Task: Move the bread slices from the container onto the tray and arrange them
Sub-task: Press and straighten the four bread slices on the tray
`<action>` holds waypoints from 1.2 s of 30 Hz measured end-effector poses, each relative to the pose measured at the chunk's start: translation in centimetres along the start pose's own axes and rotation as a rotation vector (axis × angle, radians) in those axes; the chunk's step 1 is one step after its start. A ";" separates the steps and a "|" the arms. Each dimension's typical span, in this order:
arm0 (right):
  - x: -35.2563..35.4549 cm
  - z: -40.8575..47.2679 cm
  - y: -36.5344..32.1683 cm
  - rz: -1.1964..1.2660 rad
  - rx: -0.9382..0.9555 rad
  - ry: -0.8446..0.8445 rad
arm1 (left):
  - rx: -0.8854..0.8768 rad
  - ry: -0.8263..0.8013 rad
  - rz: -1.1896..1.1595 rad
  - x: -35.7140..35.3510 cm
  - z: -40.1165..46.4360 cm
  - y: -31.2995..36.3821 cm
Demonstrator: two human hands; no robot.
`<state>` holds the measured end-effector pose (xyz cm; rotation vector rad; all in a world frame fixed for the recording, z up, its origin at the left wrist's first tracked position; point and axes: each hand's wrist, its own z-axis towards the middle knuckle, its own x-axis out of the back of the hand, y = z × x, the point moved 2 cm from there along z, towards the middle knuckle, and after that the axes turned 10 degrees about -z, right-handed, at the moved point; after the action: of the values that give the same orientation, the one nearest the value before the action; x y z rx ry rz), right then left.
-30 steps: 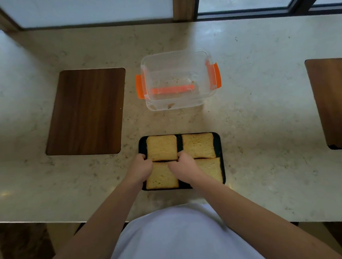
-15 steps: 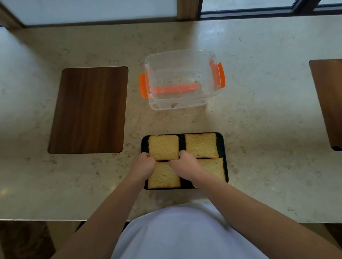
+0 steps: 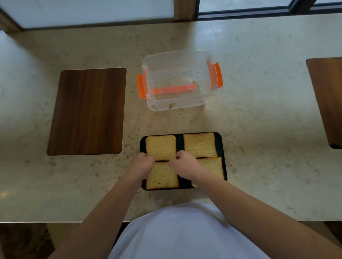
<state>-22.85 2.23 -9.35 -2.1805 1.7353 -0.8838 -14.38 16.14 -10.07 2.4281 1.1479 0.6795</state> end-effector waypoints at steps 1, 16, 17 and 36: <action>0.0 -0.1 0.1 -0.005 0.008 0.008 | -0.005 -0.003 0.002 0.0 0.0 0.0; 6.1 -3.9 7.5 -0.268 0.088 0.500 | -0.328 -0.170 0.282 -6.0 -6.1 2.6; 6.8 -4.3 8.6 -0.285 0.060 0.508 | -0.271 -0.220 0.258 -7.2 -6.3 2.5; 6.8 -3.5 10.3 -0.118 -0.090 0.309 | -0.039 -0.199 0.107 -10.5 -4.8 1.1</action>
<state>-32.37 -6.42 -9.77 -2.3254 1.8241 -1.2539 -22.29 7.76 -8.37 2.4730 0.9245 0.4737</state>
